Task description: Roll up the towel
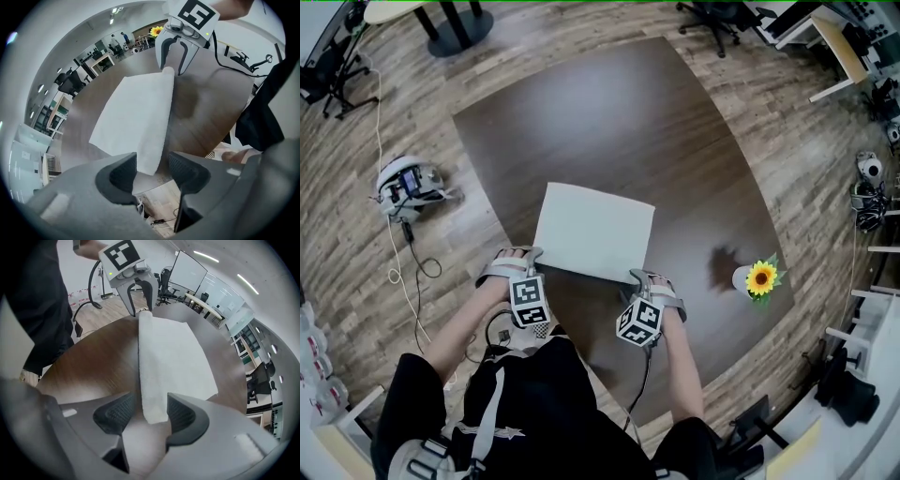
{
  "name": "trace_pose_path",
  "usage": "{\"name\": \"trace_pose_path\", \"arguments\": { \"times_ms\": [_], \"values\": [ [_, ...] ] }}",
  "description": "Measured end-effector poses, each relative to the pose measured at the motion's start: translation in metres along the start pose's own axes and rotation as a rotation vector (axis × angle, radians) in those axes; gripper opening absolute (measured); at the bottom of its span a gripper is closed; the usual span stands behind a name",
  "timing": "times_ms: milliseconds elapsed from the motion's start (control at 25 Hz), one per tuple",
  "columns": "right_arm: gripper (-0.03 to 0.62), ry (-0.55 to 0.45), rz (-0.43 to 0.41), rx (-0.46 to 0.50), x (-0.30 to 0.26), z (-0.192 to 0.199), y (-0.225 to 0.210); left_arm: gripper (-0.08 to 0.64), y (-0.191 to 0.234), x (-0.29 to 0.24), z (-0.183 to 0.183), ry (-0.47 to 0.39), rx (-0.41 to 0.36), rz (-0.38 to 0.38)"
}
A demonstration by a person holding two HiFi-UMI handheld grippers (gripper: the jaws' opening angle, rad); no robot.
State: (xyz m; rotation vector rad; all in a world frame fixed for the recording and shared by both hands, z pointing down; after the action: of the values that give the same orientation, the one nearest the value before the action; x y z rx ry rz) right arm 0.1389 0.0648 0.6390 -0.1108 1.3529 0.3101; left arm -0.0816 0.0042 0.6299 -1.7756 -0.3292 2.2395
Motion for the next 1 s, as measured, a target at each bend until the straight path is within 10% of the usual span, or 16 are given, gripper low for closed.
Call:
{"name": "trace_pose_path", "arguments": {
  "times_ms": [1000],
  "values": [
    [0.044, 0.032, 0.008, 0.049, -0.012, 0.009, 0.003, 0.044, -0.008, -0.009, -0.002, 0.051, -0.088, -0.073]
  ]
}}
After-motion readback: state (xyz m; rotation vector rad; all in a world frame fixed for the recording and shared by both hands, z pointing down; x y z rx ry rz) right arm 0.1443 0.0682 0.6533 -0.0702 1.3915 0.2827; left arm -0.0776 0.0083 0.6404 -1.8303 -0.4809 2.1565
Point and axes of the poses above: the fingertips, and each gripper's own axes: x backward along the fingers, y to its left, z out of its underside, the point moved 5 cm from there along x, backward along the fingers, and after that the axes turned 7 degrees about -z, right-handed, at the moved point
